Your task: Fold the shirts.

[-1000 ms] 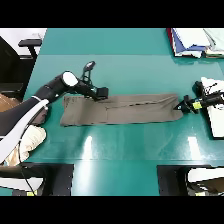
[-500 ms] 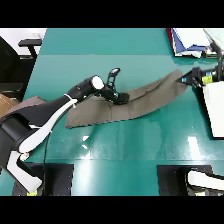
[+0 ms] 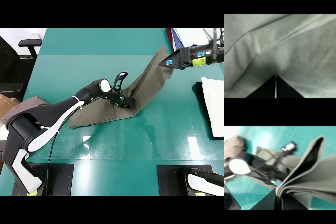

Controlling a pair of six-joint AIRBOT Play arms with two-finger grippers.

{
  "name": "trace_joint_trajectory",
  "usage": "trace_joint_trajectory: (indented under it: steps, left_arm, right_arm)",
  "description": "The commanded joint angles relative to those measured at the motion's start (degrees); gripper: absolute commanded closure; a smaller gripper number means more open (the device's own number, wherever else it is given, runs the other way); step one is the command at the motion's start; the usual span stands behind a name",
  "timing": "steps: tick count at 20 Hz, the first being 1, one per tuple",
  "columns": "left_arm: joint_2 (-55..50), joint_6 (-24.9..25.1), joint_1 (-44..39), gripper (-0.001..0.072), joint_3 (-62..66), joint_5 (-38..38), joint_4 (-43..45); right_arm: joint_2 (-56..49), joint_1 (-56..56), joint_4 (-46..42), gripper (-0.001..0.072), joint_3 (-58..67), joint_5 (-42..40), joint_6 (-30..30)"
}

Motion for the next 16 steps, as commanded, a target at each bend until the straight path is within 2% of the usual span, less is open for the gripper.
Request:
trace_joint_trajectory:
  steps: [1, 6, 10, 11, 12, 13, 16]
  left_arm:
    - [1.4, 0.1, 2.7, 0.0682, 0.1, -4.0, 2.8]
    - [17.1, 0.1, 16.7, 0.0682, 0.1, -10.2, 13.4]
    - [33.2, 0.1, 29.3, 0.0681, 0.1, -10.9, 20.6]
    - [36.3, 0.1, 31.6, 0.0681, 0.1, -10.9, 21.9]
    - [39.1, 0.1, 34.0, 0.0681, 0.1, -10.9, 22.5]
    - [41.2, 0.1, 35.8, 0.0681, 0.1, -10.9, 22.4]
    - [44.6, 0.1, 38.9, 0.0681, 0.1, -11.4, 22.4]
  right_arm:
    - [0.2, 6.1, 0.2, 0.0698, 1.1, -3.4, 0.3]
    - [-2.4, 18.4, 2.4, 0.0697, 1.1, -11.2, 0.1]
    - [-10.8, 33.4, 10.8, 0.0694, 1.1, -24.1, -6.8]
    - [-13.4, 37.1, 10.7, 0.0624, 1.1, -27.8, -7.8]
    - [-15.9, 40.2, 10.7, 0.0394, 1.1, -30.8, -8.9]
    - [-17.9, 42.1, 10.7, 0.023, 1.1, -32.0, -9.0]
    - [-21.5, 42.1, 10.5, 0.0213, 0.9, -24.9, -8.9]
